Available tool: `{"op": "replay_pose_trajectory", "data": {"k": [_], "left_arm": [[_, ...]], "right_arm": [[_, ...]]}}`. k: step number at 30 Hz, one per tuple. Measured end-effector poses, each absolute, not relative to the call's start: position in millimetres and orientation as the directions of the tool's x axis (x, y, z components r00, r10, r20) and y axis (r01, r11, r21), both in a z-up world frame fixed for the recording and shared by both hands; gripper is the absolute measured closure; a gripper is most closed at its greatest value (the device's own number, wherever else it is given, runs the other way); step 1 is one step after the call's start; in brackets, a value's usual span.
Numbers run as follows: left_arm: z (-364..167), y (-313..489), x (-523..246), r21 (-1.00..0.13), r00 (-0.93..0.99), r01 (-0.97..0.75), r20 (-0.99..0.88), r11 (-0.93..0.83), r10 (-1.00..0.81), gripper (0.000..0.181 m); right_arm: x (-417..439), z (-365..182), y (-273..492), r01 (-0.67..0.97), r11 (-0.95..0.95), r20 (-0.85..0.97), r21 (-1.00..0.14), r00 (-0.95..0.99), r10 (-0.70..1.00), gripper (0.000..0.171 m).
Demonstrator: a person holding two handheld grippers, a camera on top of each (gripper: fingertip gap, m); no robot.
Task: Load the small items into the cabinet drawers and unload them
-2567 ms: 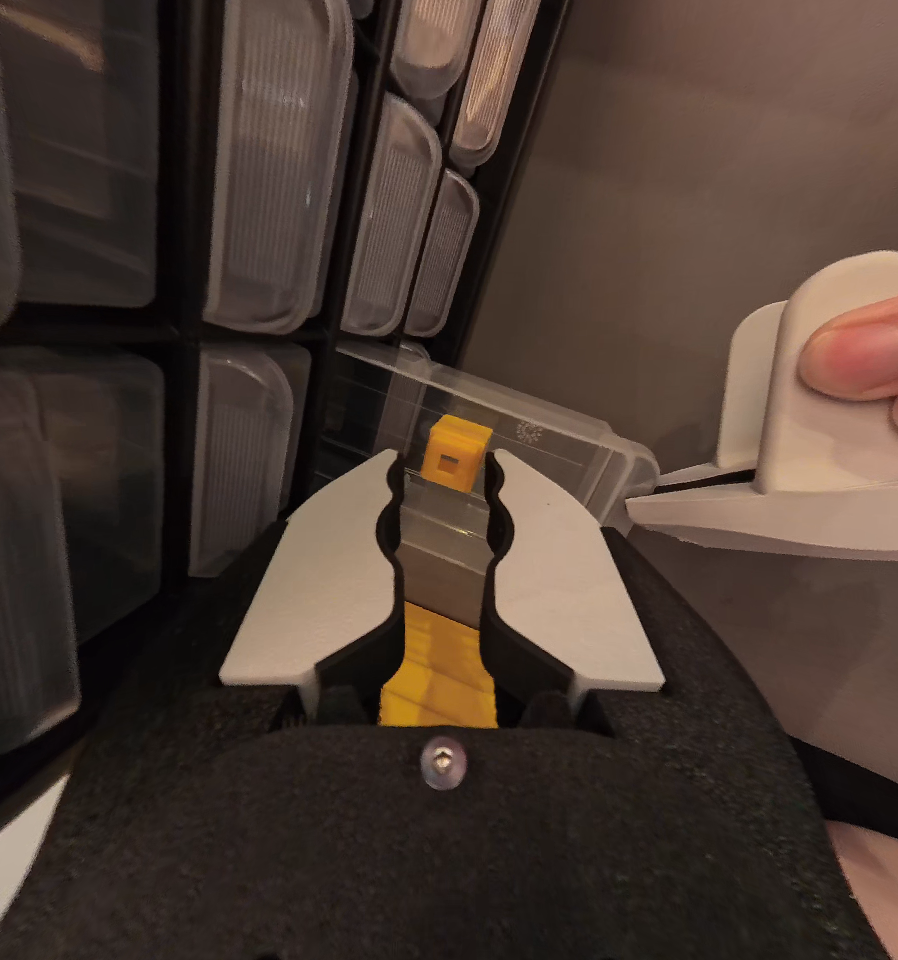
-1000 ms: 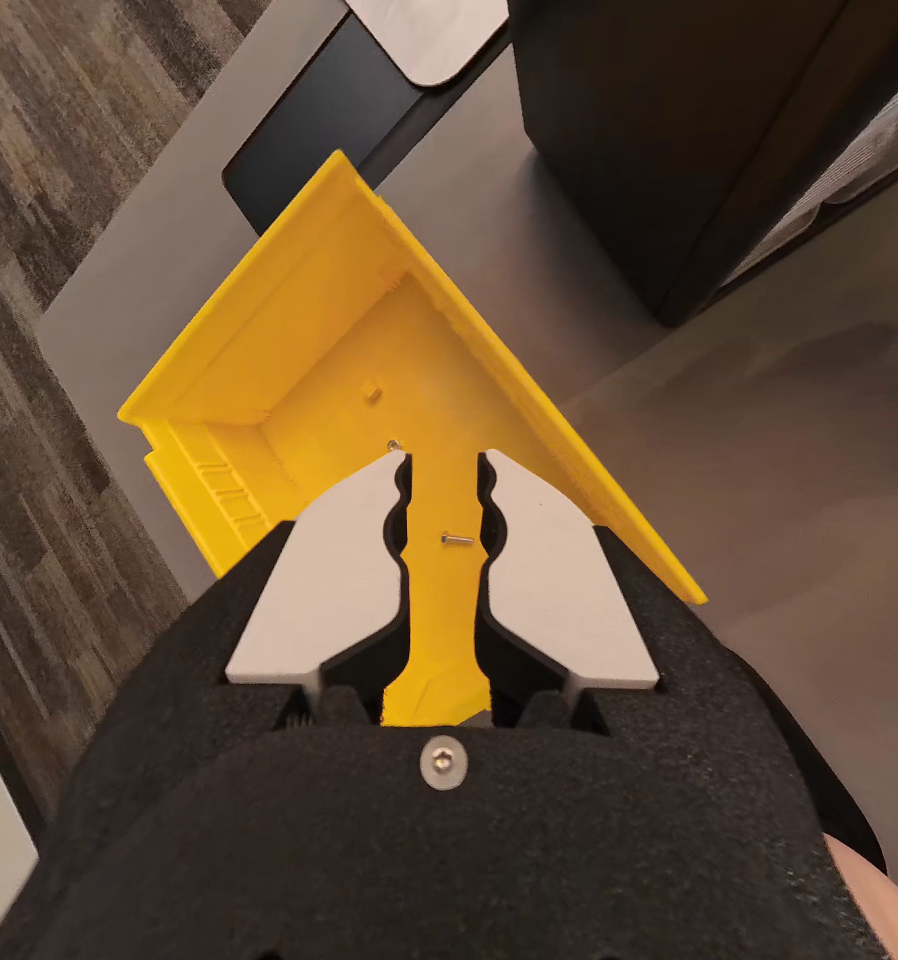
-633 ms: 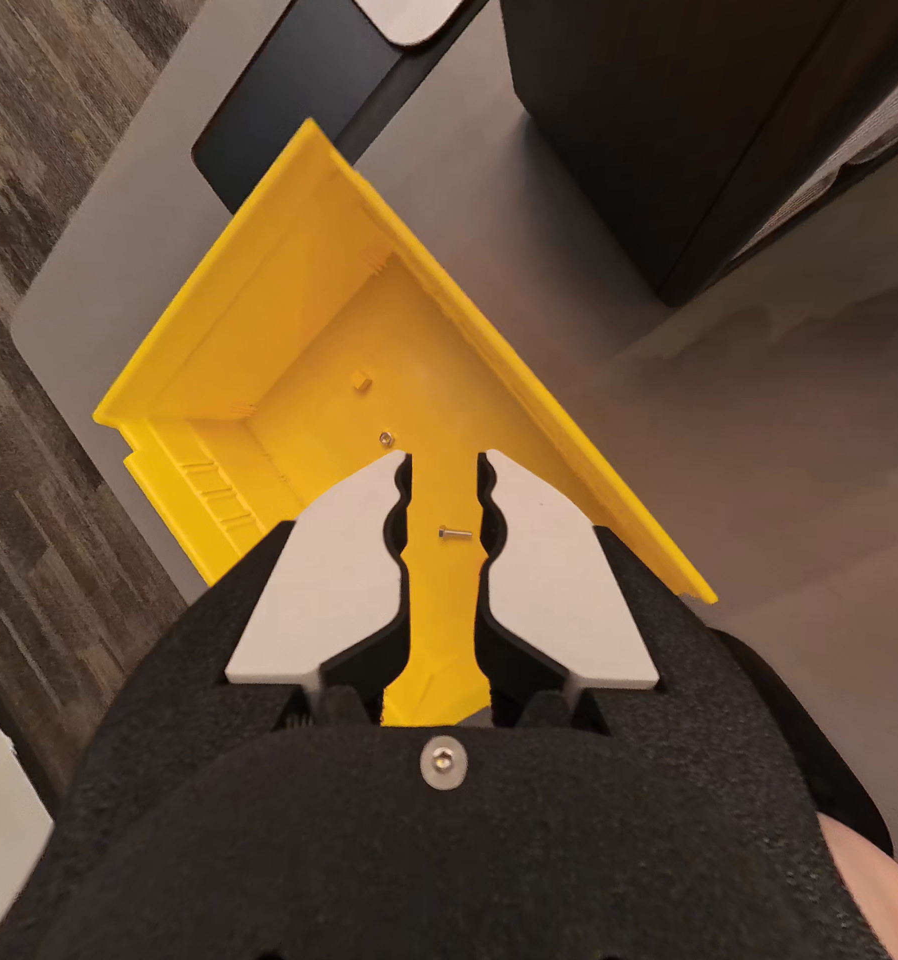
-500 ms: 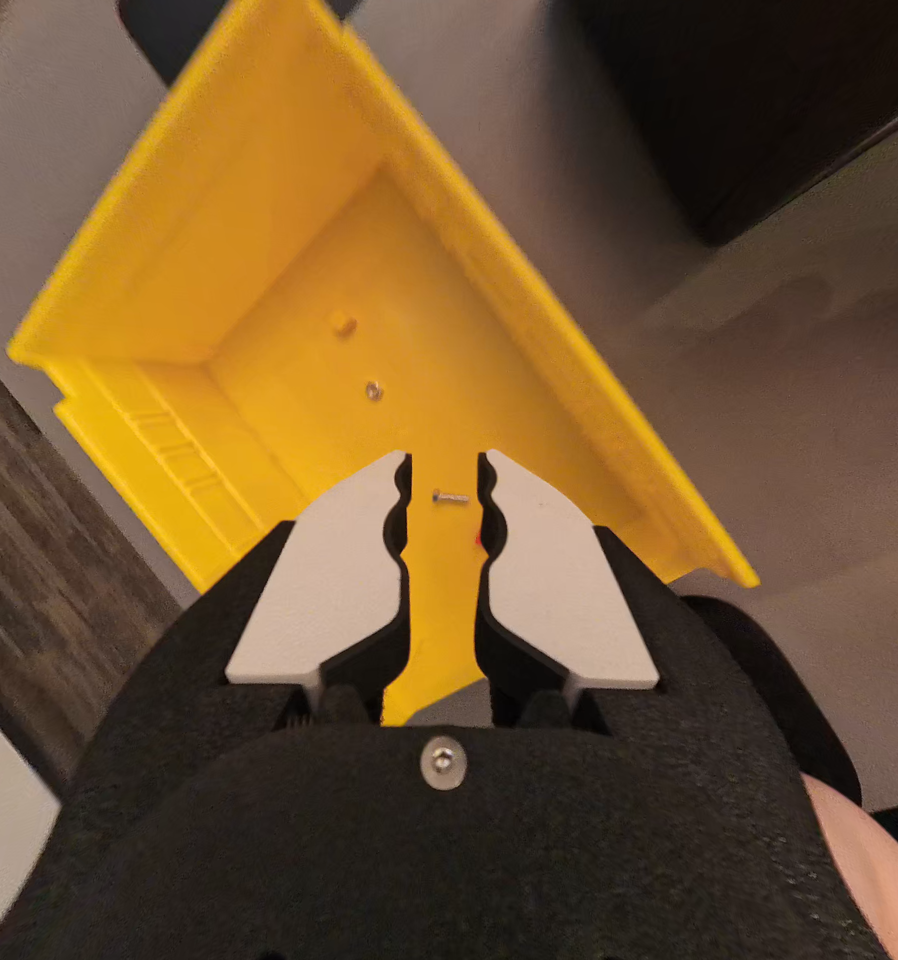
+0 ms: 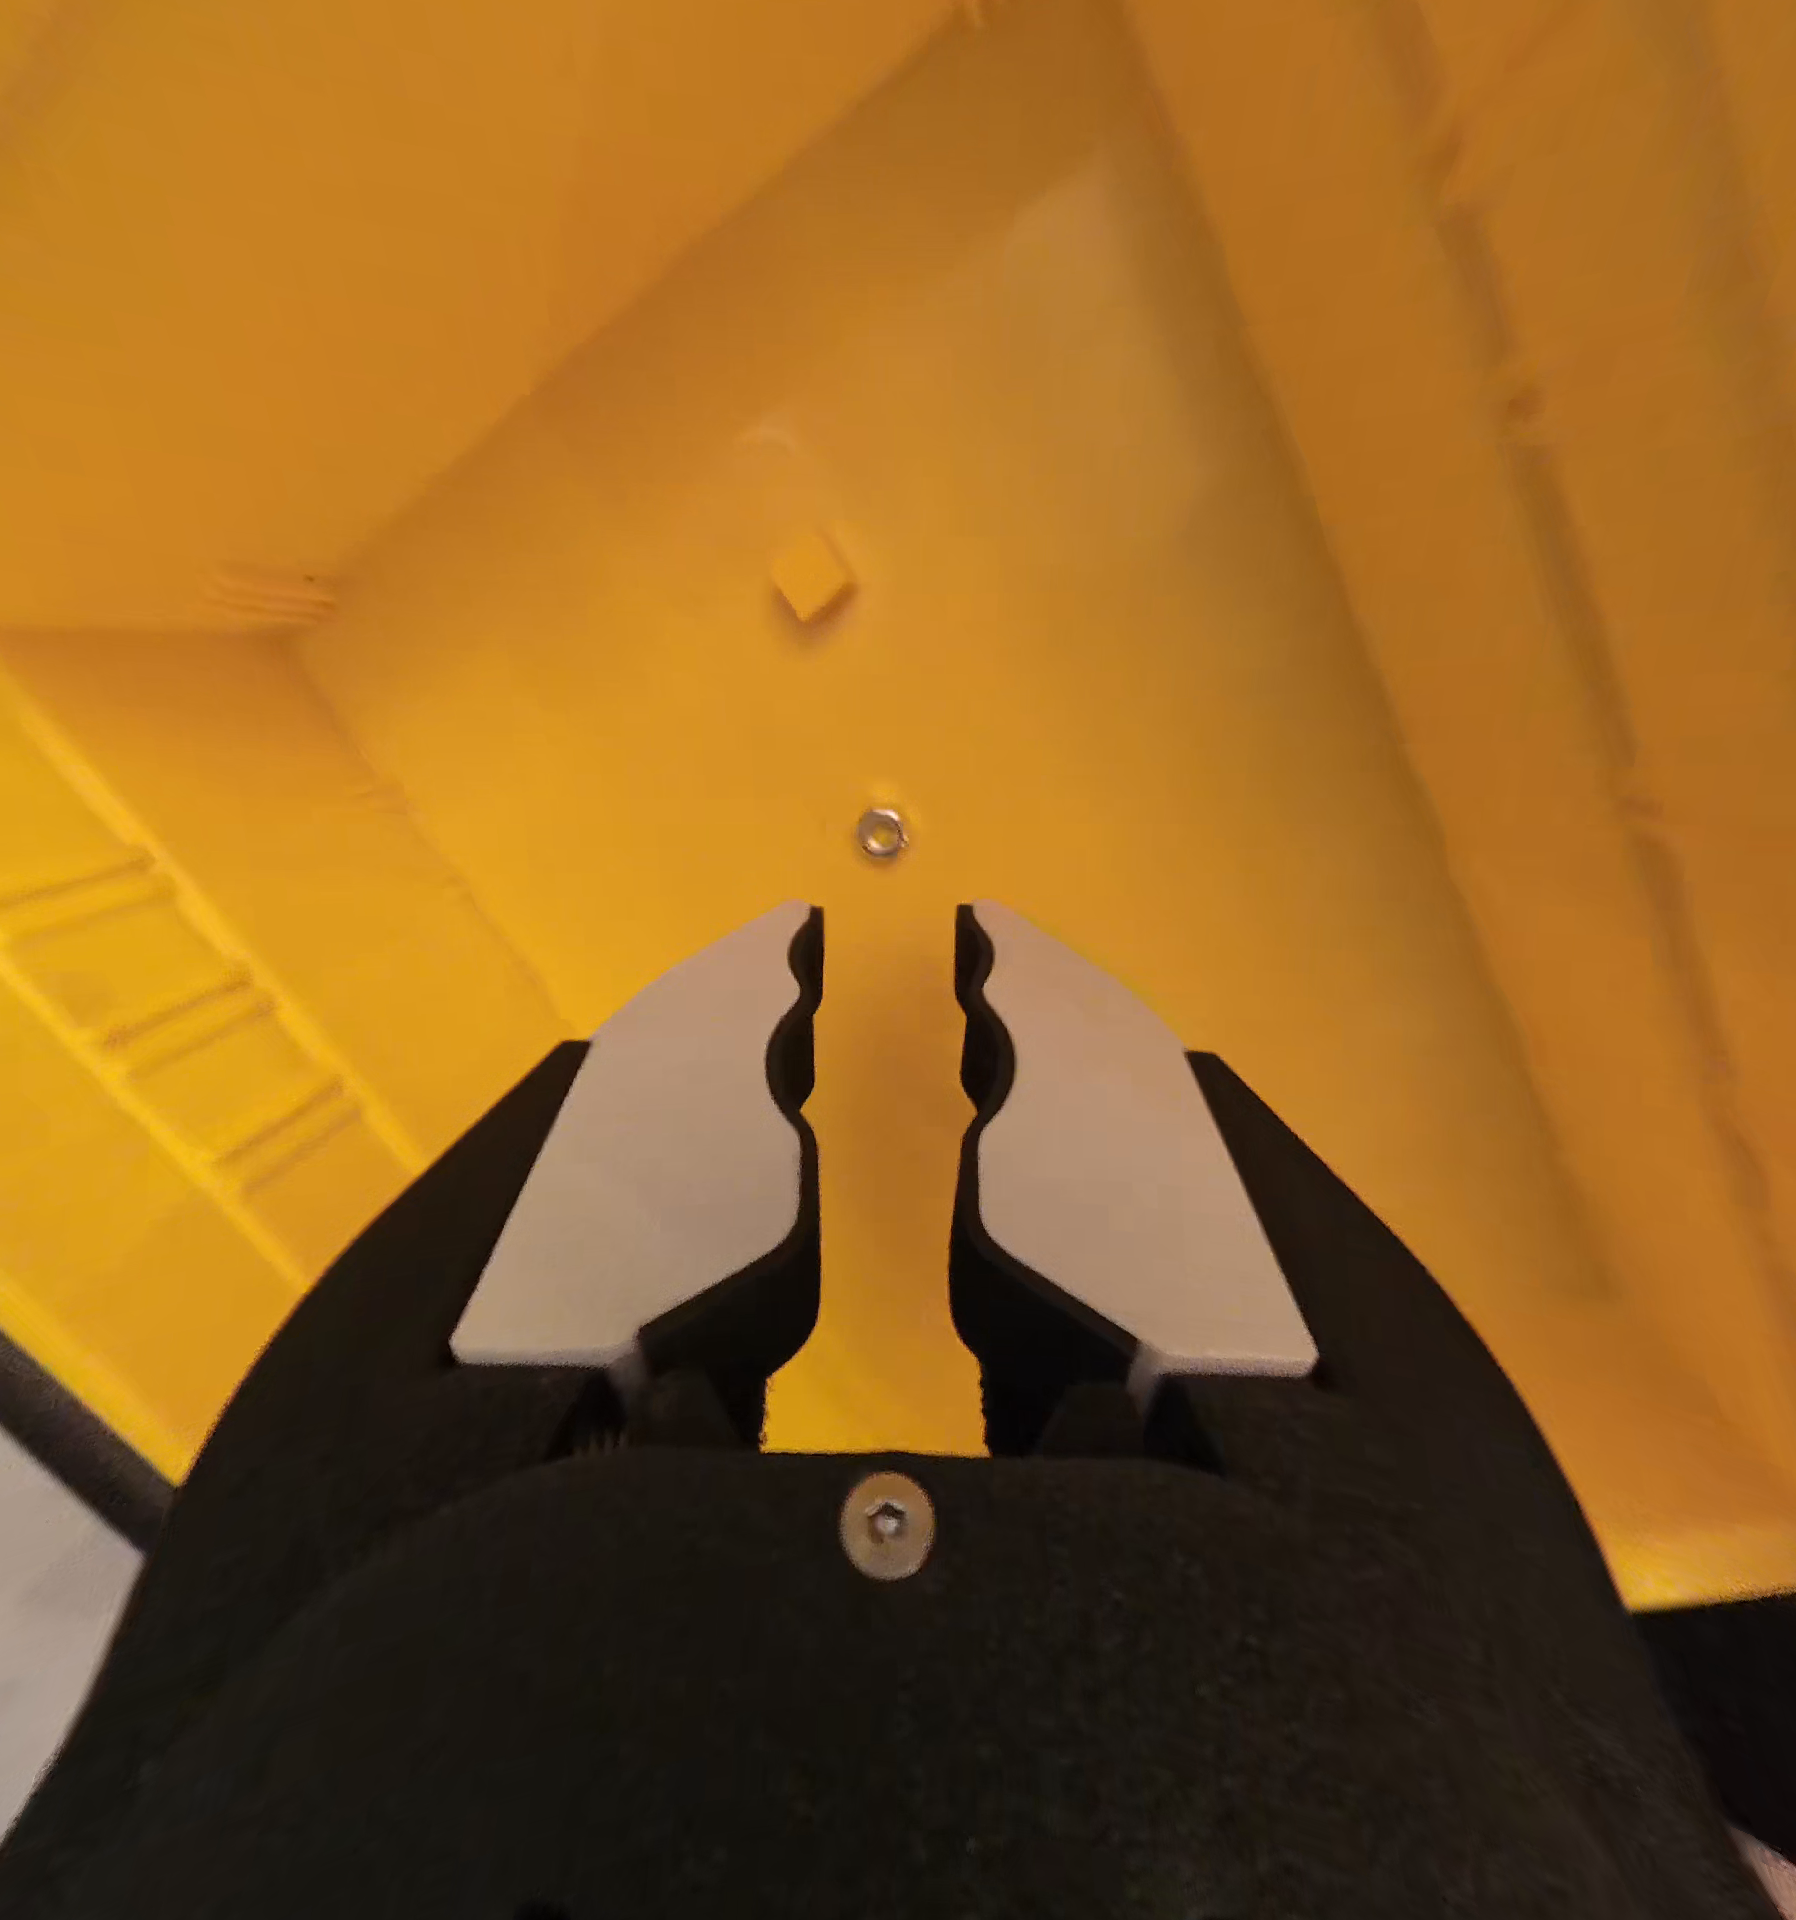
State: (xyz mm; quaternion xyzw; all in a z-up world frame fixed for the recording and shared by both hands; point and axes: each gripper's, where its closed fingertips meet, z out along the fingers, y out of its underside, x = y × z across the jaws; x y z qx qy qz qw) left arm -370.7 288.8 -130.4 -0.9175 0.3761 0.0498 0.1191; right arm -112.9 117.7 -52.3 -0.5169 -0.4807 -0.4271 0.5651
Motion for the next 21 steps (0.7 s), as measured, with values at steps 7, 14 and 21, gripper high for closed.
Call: {"op": "replay_pose_trajectory", "data": {"k": [7, 14, 21], "left_arm": [[-148.7, 294.2, -364.7, -0.18, 0.722, -0.691, -0.13, -0.7, -0.679, 0.158], [-151.1, 293.7, -361.2, -0.203, 0.774, -0.626, -0.036, -0.753, -0.633, 0.172], [-136.3, 276.3, -365.9, -0.151, 0.794, -0.6, 0.007, -0.786, -0.608, 0.172]], "right_arm": [[-115.1, -51.7, 109.4, 0.976, 0.11, 0.982, -0.188, 0.186, 0.027, 0.16], [-117.3, -51.3, 106.1, 0.975, 0.114, 0.982, -0.188, 0.186, 0.033, 0.16], [-116.8, -51.2, 103.6, 0.974, 0.11, 0.98, -0.2, 0.196, 0.042, 0.16]]}}
